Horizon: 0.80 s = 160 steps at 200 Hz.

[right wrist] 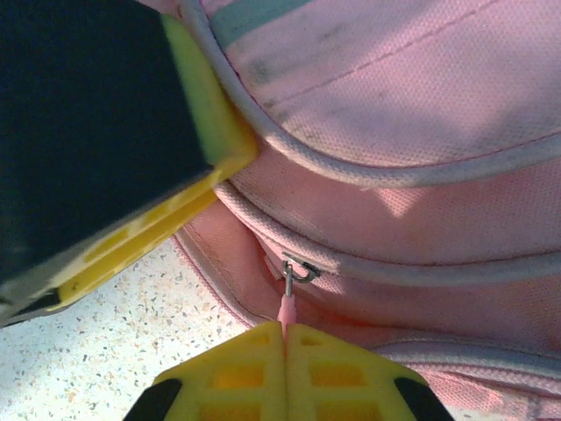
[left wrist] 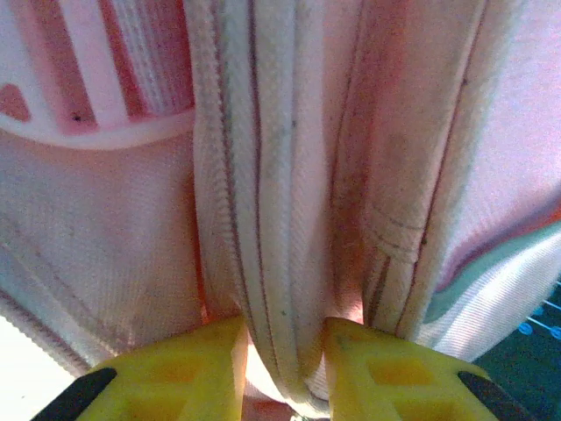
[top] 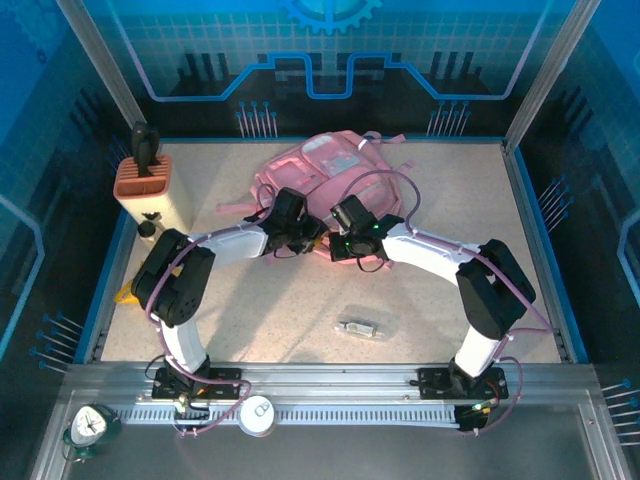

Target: Pack the student bag

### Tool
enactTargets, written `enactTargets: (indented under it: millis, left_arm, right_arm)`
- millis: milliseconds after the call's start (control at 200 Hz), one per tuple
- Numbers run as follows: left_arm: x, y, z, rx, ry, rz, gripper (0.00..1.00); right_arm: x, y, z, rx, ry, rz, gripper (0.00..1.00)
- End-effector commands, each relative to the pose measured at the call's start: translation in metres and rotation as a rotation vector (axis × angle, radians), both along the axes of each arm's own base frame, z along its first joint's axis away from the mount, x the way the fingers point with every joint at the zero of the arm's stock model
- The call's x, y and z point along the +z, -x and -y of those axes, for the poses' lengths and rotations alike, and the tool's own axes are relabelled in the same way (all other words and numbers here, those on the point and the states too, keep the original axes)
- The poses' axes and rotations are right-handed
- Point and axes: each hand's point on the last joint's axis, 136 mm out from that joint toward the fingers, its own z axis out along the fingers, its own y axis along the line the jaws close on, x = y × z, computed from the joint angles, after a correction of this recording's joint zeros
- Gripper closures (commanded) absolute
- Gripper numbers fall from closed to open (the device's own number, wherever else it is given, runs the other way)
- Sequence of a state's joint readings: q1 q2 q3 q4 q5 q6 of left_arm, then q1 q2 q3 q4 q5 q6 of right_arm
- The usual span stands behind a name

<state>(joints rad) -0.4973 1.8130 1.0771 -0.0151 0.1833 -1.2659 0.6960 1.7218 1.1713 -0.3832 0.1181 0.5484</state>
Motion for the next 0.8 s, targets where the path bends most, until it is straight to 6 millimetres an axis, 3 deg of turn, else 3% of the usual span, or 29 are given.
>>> enactTargets:
  millis: [0, 110, 200, 335, 490, 600, 710, 795]
  left_arm:
    - [0.004, -0.009, 0.005, 0.014, -0.042, 0.022, 0.72]
    - [0.002, -0.011, 0.002, 0.039, -0.067, 0.019, 0.88]
    - [0.017, -0.016, 0.006, 0.021, -0.057, 0.055, 1.0]
    - [0.032, -0.014, 0.006, 0.015, -0.051, 0.08, 1.0]
    - [0.037, -0.012, 0.004, 0.021, -0.042, 0.091, 1.0]
    - [0.038, -0.011, 0.008, 0.022, -0.027, 0.089, 1.0]
    - [0.037, -0.008, 0.006, 0.015, -0.044, 0.087, 1.0]
    - [0.039, -0.009, 0.002, 0.024, -0.054, 0.094, 1.0]
  right_arm:
    - [-0.004, -0.002, -0.002, 0.014, -0.012, -0.009, 1.0]
    - [-0.007, -0.004, -0.003, 0.013, -0.007, -0.009, 1.0]
    - [-0.009, -0.006, -0.002, 0.012, -0.005, -0.012, 1.0]
    - [-0.012, -0.014, -0.005, 0.016, -0.024, -0.028, 0.82]
    - [-0.019, -0.019, -0.013, 0.038, -0.033, -0.031, 0.74]
    - [-0.028, -0.024, -0.009, 0.029, -0.016, -0.041, 0.92]
    - [-0.018, -0.026, 0.002, 0.016, 0.012, -0.006, 0.92]
    - [-0.009, -0.026, 0.011, 0.013, 0.044, 0.021, 1.0]
